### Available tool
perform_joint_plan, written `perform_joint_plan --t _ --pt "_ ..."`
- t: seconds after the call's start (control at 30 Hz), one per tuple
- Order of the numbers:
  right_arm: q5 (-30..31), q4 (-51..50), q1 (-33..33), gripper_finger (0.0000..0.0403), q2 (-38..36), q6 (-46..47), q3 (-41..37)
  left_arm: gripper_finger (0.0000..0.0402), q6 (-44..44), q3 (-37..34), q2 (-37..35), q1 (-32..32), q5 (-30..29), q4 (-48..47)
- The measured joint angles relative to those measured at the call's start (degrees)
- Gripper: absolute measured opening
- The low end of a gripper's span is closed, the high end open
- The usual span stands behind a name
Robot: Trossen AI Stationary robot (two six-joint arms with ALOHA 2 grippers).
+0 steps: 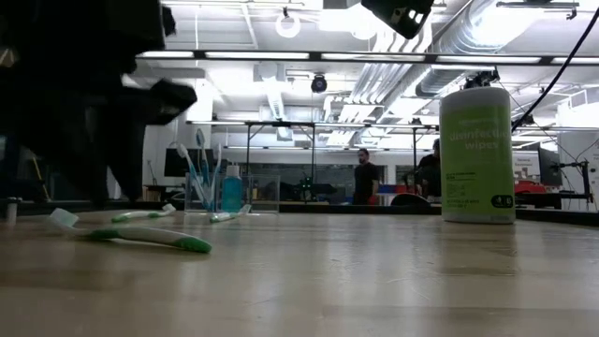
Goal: Pick & Place toothbrushing station
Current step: Put the bottom green toothbrush into the right section of the transparent organizer
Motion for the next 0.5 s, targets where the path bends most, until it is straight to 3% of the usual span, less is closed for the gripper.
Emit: perform_joint_plan --t 0.5 --pt "0.00 -0.18 0.00 0.0117 0.00 0.24 -0.02 0.0097 1.09 0.27 6.95 1.40 -0.43 0.13"
